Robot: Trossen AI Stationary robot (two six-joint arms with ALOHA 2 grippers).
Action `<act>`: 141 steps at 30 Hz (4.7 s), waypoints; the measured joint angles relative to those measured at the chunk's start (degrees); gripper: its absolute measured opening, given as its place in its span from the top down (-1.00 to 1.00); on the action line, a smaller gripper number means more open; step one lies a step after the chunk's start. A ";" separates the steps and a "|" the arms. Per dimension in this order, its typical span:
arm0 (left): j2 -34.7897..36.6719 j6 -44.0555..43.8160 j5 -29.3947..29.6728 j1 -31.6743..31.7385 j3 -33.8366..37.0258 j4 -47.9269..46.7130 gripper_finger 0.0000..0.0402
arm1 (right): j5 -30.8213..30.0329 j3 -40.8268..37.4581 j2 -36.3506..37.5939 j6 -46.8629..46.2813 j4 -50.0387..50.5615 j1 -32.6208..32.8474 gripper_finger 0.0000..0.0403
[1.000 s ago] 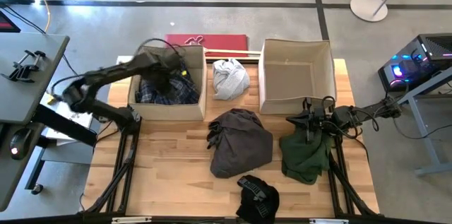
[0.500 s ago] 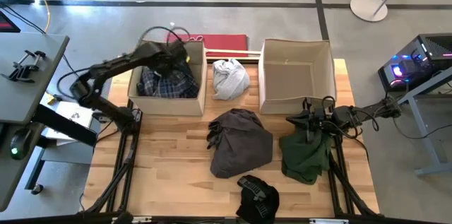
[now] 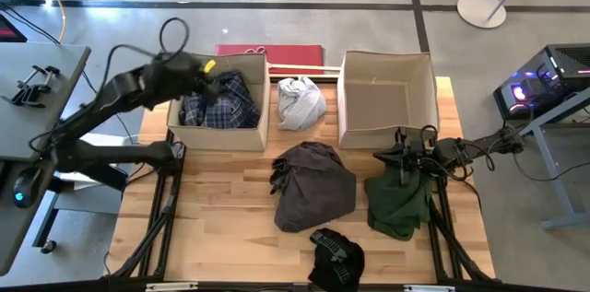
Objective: Sort clothes
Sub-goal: Put the black boxer into the left laundry organizer
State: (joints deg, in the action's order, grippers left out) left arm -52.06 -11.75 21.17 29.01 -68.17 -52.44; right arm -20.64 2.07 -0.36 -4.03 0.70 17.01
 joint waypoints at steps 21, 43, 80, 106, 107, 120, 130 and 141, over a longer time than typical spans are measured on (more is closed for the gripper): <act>1.72 14.75 -13.15 -28.70 16.51 36.94 0.52 | 0.00 0.02 0.00 0.00 0.01 -0.02 1.00; -9.49 24.31 6.39 -43.45 16.49 37.94 0.54 | 0.00 0.01 0.00 0.01 0.00 -0.02 1.00; -37.62 9.17 2.80 -52.30 24.86 97.96 0.54 | -0.31 0.01 0.00 0.15 -0.02 0.01 1.00; -36.97 10.47 1.82 -52.25 22.35 100.36 0.54 | 10.47 4.24 -6.15 -13.24 -24.03 3.39 1.00; -36.96 10.47 1.84 -52.25 22.35 100.37 0.54 | 10.49 5.24 -8.30 -11.88 -23.68 4.06 1.00; -36.95 10.68 6.51 -52.66 22.35 95.72 0.54 | 10.12 31.83 -44.09 -14.04 2.07 10.06 0.81; -36.96 10.33 9.07 -54.60 22.35 91.52 0.54 | 19.89 49.12 -72.01 -26.91 14.61 16.49 -0.10; -36.95 8.94 10.95 -57.31 22.35 90.02 0.54 | 19.32 62.48 -101.06 -31.75 16.95 23.61 -0.31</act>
State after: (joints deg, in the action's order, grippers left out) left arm -89.01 -2.81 32.12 -28.30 -45.82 37.58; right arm -1.32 64.54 -101.42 -35.78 17.65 40.62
